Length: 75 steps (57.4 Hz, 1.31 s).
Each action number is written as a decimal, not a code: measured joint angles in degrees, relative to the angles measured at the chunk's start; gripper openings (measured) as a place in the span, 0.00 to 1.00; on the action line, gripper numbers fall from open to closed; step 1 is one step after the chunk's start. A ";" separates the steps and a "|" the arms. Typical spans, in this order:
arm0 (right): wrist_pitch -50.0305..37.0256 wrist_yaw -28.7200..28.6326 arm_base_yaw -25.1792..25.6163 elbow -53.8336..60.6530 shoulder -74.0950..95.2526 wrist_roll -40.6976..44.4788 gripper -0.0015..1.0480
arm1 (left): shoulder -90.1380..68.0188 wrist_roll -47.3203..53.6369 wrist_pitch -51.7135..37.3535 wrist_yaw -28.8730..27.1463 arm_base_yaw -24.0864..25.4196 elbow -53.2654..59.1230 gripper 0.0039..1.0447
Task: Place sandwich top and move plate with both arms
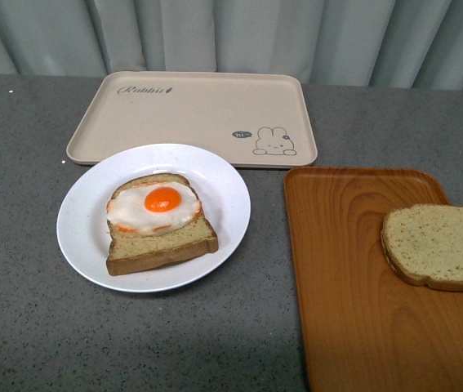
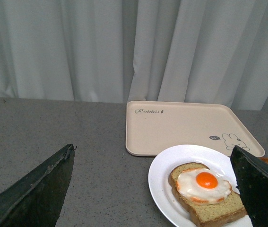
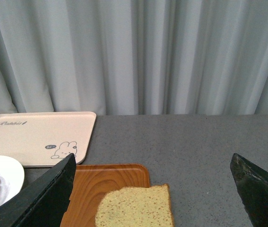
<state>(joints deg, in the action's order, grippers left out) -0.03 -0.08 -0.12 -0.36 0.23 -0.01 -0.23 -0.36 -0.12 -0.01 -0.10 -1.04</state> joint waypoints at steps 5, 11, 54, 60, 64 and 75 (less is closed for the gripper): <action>0.00 0.00 0.00 0.00 0.00 0.00 0.91 | 0.00 -0.02 0.00 0.00 -0.02 0.00 0.94; 0.00 0.00 0.00 0.00 0.00 0.00 0.91 | 0.00 -0.02 0.00 0.00 -0.02 0.00 0.94; 0.00 0.00 0.00 0.00 0.00 0.00 0.91 | 0.00 -0.02 0.00 0.00 -0.02 0.00 0.94; 0.00 0.00 0.00 0.00 0.00 0.00 0.91 | 0.00 0.00 0.00 0.02 -0.02 0.00 0.94; 0.00 0.00 0.00 0.00 0.00 0.00 0.91 | 0.00 -0.02 0.00 0.00 -0.02 0.00 0.94; 0.00 0.00 0.00 0.00 0.00 0.00 0.91 | 0.00 -0.02 0.00 0.00 -0.02 0.00 0.94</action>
<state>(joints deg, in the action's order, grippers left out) -0.03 -0.08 -0.12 -0.36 0.23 -0.01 -0.23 -0.38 -0.12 -0.01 -0.12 -1.04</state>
